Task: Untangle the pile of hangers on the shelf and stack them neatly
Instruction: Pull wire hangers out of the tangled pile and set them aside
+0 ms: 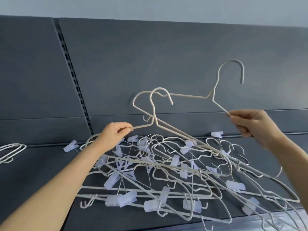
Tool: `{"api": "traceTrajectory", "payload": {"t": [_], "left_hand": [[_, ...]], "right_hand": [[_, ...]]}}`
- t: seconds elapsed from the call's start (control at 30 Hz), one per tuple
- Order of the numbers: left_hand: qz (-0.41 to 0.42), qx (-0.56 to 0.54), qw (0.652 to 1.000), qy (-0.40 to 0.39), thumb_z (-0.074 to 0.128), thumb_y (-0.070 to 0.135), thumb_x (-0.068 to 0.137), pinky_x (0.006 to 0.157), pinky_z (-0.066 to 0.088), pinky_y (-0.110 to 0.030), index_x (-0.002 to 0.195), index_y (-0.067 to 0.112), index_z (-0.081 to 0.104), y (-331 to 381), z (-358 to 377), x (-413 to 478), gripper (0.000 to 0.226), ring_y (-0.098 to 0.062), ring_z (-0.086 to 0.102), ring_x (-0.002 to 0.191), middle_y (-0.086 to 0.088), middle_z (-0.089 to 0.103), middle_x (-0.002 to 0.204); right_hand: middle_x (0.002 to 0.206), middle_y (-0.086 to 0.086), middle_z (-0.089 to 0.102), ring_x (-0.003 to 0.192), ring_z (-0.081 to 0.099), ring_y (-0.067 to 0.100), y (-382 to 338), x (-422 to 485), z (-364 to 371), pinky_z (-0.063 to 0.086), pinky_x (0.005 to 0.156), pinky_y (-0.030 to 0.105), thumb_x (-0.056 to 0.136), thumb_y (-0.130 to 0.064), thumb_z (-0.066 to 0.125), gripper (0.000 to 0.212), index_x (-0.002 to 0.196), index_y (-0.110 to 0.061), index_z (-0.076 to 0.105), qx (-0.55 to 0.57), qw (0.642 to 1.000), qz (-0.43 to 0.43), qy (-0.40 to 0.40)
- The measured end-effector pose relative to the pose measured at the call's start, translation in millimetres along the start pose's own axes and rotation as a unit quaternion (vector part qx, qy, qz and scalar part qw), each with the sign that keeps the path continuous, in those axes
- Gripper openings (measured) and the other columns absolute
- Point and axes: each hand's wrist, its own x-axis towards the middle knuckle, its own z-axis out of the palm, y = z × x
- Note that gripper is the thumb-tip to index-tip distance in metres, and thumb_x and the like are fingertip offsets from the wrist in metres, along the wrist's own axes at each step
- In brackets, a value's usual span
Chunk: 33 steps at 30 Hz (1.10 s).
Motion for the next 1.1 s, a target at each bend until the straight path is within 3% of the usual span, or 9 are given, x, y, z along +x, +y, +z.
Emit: {"api": "traceTrajectory", "payload": {"t": [0.1, 0.23, 0.4, 0.57, 0.67, 0.73, 0.83, 1.0, 1.1], "left_hand": [[0.002, 0.003, 1.0, -0.009, 0.05, 0.01, 0.092, 0.055, 0.034, -0.008, 0.086, 0.021, 0.065, 1.8, 1.1, 2.7, 0.019, 0.0, 0.046, 0.055, 0.004, 0.058, 0.07], [-0.006, -0.009, 1.0, -0.012, 0.051, 0.013, 0.092, 0.066, 0.037, -0.023, 0.079, 0.033, 0.063, 4.3, 1.7, 7.1, 0.027, -0.014, 0.046, 0.068, -0.013, 0.066, 0.083], [0.013, -0.012, 1.0, 0.003, 0.051, 0.012, 0.092, 0.058, 0.036, -0.006, 0.087, 0.021, 0.067, 19.7, 2.4, 10.5, 0.018, 0.003, 0.049, 0.06, 0.011, 0.06, 0.072], [0.047, -0.02, 0.996, 0.077, 0.054, 0.012, 0.09, 0.056, 0.038, -0.008, 0.09, 0.012, 0.068, 47.1, -3.1, 17.8, 0.014, -0.003, 0.048, 0.061, 0.005, 0.06, 0.07], [0.078, -0.016, 0.991, 0.108, 0.056, 0.009, 0.089, 0.067, 0.04, -0.013, 0.093, 0.007, 0.07, 67.0, -10.4, 23.9, 0.015, -0.016, 0.057, 0.075, -0.004, 0.066, 0.083], [0.094, 0.006, 0.988, 0.12, 0.057, 0.008, 0.088, 0.071, 0.04, -0.02, 0.092, 0.007, 0.07, 75.6, -14.8, 28.5, 0.014, -0.016, 0.055, 0.078, -0.006, 0.064, 0.087], [0.108, 0.02, 0.984, 0.143, 0.056, 0.008, 0.088, 0.077, 0.041, -0.023, 0.093, 0.007, 0.07, 81.3, -19.8, 32.5, 0.014, -0.014, 0.054, 0.082, -0.001, 0.06, 0.09], [0.163, 0.102, 0.951, 0.242, 0.056, 0.012, 0.09, 0.075, 0.038, -0.024, 0.095, 0.005, 0.068, 86.0, -32.4, 25.0, 0.015, -0.012, 0.048, 0.085, -0.001, 0.056, 0.091], [0.184, 0.192, 0.916, 0.299, 0.063, 0.01, 0.085, 0.08, 0.036, -0.028, 0.095, 0.006, 0.068, 81.2, -46.7, 10.0, 0.012, -0.021, 0.048, 0.091, -0.007, 0.054, 0.095]], "right_hand": [[0.046, -0.005, 0.041, 0.037, 0.029, 0.004, -4.6, -2.2, -5.2, 0.022, 0.033, 0.012, 0.087, 0.006, 0.051, 0.029, 0.08, -0.018, 0.068, 0.007, 0.999, -0.02, 0.028], [0.042, -0.006, 0.041, 0.037, 0.029, 0.003, -5.6, -5.0, -5.6, 0.023, 0.034, 0.011, 0.088, 0.006, 0.049, 0.033, 0.078, -0.02, 0.068, 0.002, 0.999, -0.04, 0.032], [0.048, -0.005, 0.041, 0.039, 0.033, 0.006, -8.9, -5.3, 6.1, 0.03, 0.038, 0.011, 0.089, -0.001, 0.053, 0.036, 0.075, -0.03, 0.067, -0.1, 0.991, -0.083, 0.044], [0.053, -0.003, 0.052, 0.045, 0.045, 0.006, -31.1, 0.2, 31.2, 0.041, 0.048, 0.013, 0.088, -0.005, 0.056, 0.021, 0.081, -0.021, 0.068, -0.174, 0.975, -0.132, 0.028], [0.049, -0.008, 0.057, 0.043, 0.054, 0.005, -43.0, 6.0, 47.5, 0.048, 0.06, 0.027, 0.088, -0.008, 0.056, 0.016, 0.086, -0.018, 0.069, -0.232, 0.962, -0.144, 0.014], [0.043, -0.009, 0.056, 0.04, 0.055, 0.005, -49.9, 7.7, 54.2, 0.05, 0.055, 0.024, 0.088, -0.009, 0.055, 0.02, 0.08, -0.023, 0.066, -0.235, 0.96, -0.151, 0.002], [0.043, -0.009, 0.051, 0.036, 0.046, 0.004, -57.9, 5.2, 60.4, 0.036, 0.041, 0.01, 0.088, -0.014, 0.057, 0.024, 0.069, -0.028, 0.062, -0.184, 0.97, -0.152, -0.036], [0.063, -0.006, 0.056, 0.058, 0.046, 0.005, -66.2, 2.8, 74.4, 0.037, 0.058, 0.016, 0.078, -0.012, 0.07, 0.015, 0.076, -0.025, 0.064, -0.165, 0.968, -0.181, -0.056], [0.057, -0.012, 0.053, 0.044, 0.04, 0.001, -73.6, 1.8, 84.9, 0.032, 0.047, 0.009, 0.08, -0.008, 0.067, 0.013, 0.082, -0.02, 0.068, -0.137, 0.966, -0.204, -0.073]]}}
